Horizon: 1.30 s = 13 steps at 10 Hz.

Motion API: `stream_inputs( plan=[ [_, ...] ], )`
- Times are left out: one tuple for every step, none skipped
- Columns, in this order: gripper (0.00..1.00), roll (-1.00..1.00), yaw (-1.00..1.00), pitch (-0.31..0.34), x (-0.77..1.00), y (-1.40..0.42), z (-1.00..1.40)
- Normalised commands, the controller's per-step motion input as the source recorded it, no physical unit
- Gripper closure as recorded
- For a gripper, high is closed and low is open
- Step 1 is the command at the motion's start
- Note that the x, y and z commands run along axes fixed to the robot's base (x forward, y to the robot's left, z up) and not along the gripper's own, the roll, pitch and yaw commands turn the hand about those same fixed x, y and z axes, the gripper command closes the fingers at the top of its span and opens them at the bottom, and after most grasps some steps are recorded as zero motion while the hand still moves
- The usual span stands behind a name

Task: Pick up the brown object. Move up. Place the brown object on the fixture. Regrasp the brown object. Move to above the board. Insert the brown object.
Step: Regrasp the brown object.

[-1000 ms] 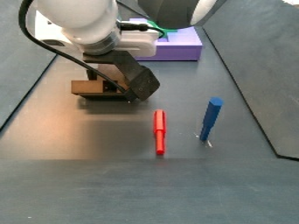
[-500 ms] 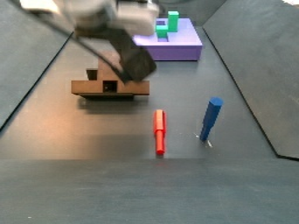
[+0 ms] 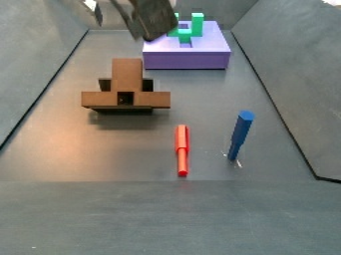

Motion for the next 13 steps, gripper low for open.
stream_inputs(
  plan=[
    [0.0, 1.0, 0.06, 0.197, 0.15, -0.11, 0.07],
    [0.0, 1.0, 0.05, 0.191, 0.17, -0.1, 0.07],
    [0.0, 1.0, 0.08, 0.189, 0.21, -0.09, 0.07],
    [0.0, 1.0, 0.13, 0.223, 0.2, -0.07, 0.09],
    [0.0, 1.0, 0.16, 0.26, 0.24, 0.0, 0.09],
    [0.0, 1.0, 0.17, 0.26, 0.23, -0.01, 0.08],
    [0.0, 1.0, 0.19, 0.194, 0.18, -0.01, 0.0],
    [0.0, 1.0, 0.22, 0.151, 0.17, -0.02, 0.0],
    [0.0, 1.0, 0.23, 0.12, 0.17, 0.0, 0.0],
    [0.0, 1.0, 0.21, 0.071, 0.06, 0.0, -0.1],
    [0.0, 0.6, 0.0, 0.166, 0.0, 0.0, -0.11],
    [0.0, 0.29, 0.0, 0.069, 0.0, 0.0, -0.11],
    [0.0, 0.12, 0.0, 0.006, 0.0, 0.0, -0.02]
  ],
)
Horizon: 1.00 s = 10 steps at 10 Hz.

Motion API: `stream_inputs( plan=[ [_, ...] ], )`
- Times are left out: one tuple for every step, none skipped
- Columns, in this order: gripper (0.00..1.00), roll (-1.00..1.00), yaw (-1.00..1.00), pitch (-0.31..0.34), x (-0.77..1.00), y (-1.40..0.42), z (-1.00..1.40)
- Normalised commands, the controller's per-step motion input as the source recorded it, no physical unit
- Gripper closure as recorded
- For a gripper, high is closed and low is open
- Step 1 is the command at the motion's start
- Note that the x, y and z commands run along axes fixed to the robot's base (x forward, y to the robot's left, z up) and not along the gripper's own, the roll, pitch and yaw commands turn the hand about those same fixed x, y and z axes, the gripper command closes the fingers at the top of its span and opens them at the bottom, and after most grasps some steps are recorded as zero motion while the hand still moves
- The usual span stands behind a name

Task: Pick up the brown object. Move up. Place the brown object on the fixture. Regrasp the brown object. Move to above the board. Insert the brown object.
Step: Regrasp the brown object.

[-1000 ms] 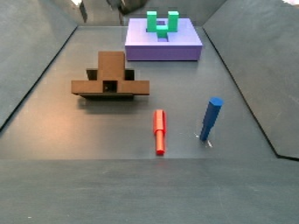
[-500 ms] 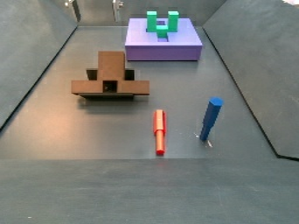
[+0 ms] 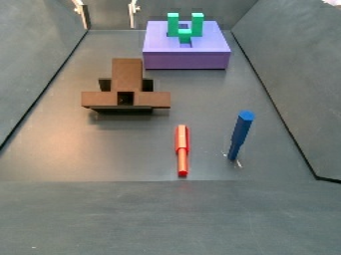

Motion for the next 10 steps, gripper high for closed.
stream_inputs(
  plan=[
    [0.0, 0.01, 0.0, 0.0, 0.0, 0.01, 0.0],
    [0.0, 0.0, 0.1, 0.0, 0.0, 0.12, -0.23],
    [0.0, 0.64, 0.16, -0.026, -0.03, 0.0, -0.45],
    [0.0, 1.0, 0.25, 0.0, -0.02, -0.04, -0.27],
    [0.0, 1.0, 0.21, 0.0, -0.1, -0.11, -0.02],
    [0.0, 1.0, 0.0, 0.086, -0.17, -0.17, -0.03],
    [0.0, 0.94, -0.07, 0.054, -0.21, -0.06, -0.07],
    [0.0, 0.83, 0.0, -0.011, -0.39, -0.03, -0.14],
    [0.0, 0.69, 0.0, 0.0, -0.15, 0.0, -0.13],
    [0.0, 0.0, 0.0, 0.0, 0.01, -0.05, 0.0]
  ],
)
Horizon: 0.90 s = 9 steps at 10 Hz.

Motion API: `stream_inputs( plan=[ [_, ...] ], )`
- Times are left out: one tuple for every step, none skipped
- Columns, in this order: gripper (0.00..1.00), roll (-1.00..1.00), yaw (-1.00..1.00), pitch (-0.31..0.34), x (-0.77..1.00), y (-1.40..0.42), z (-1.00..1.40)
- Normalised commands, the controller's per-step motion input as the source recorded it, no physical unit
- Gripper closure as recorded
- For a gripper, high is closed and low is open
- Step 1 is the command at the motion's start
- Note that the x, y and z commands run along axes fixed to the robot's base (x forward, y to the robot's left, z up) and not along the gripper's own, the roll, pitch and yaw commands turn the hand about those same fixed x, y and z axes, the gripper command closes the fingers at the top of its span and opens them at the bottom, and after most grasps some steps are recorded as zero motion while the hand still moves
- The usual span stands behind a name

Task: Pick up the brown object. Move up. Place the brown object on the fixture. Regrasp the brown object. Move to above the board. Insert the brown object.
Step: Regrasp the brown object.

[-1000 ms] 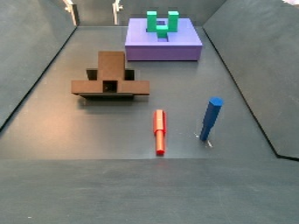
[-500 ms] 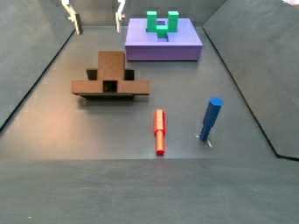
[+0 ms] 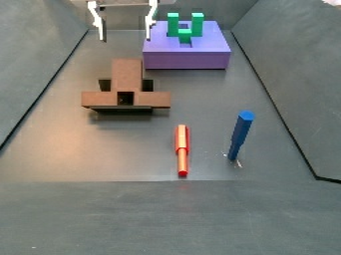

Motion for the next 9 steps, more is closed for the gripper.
stream_inputs(
  plan=[
    [0.0, 0.0, 0.0, 0.0, 0.0, -0.01, -0.32],
    [0.0, -0.04, 0.0, 0.0, 0.0, 0.0, -0.66],
    [0.0, 0.0, 0.0, 0.0, 0.0, -0.02, -0.61],
    [0.0, 0.0, 0.0, 0.0, -0.01, 0.0, -0.47],
    [0.0, 0.04, 0.0, 0.049, 0.03, 0.0, -0.24],
    [0.0, 0.01, 0.0, 0.037, 0.12, 0.0, -0.16],
    [0.0, 0.0, 0.0, 0.0, 0.08, 0.0, -0.13],
    [0.0, 0.09, 0.0, 0.04, 0.14, 0.0, -0.2],
    [0.0, 0.25, 0.1, 0.069, 0.11, 0.0, -0.33]
  ],
)
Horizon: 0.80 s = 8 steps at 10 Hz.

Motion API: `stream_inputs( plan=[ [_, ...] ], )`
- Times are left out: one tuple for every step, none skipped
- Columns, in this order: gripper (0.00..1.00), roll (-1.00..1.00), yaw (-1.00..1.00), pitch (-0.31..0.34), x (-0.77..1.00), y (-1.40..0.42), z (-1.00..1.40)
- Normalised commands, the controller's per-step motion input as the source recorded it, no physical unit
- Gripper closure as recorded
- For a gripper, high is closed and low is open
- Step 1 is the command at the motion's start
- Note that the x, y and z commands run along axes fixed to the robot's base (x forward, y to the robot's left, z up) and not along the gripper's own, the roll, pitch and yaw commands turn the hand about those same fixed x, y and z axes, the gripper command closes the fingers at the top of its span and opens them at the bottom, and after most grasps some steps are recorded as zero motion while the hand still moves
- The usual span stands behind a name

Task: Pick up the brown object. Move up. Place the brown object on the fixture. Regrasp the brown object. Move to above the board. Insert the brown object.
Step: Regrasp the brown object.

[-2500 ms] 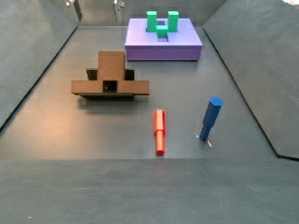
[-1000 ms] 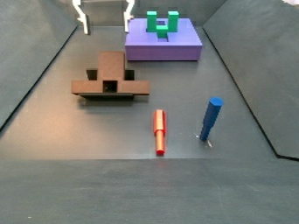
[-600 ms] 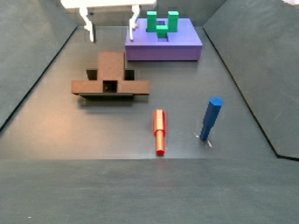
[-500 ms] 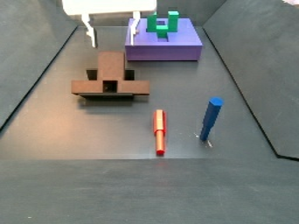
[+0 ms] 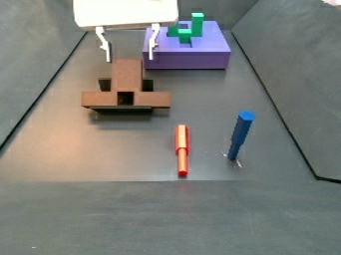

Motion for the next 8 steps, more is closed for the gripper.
stream_inputs(
  plan=[
    [0.0, 0.45, 0.1, 0.117, 0.17, -0.02, -0.28],
    [0.0, 0.67, 0.08, 0.06, 0.0, 0.0, -0.23],
    [0.0, 0.83, 0.09, 0.083, 0.03, -0.04, -0.07],
    [0.0, 0.68, 0.15, 0.077, 0.03, -0.04, -0.03],
    [0.0, 0.47, 0.07, 0.049, 0.05, 0.0, -0.09],
    [0.0, 0.32, 0.0, 0.023, 0.0, 0.0, -0.21],
    [0.0, 0.19, 0.0, 0.026, 0.01, 0.03, -0.23],
    [0.0, 0.0, 0.0, 0.0, 0.0, 0.01, -0.09]
  ],
)
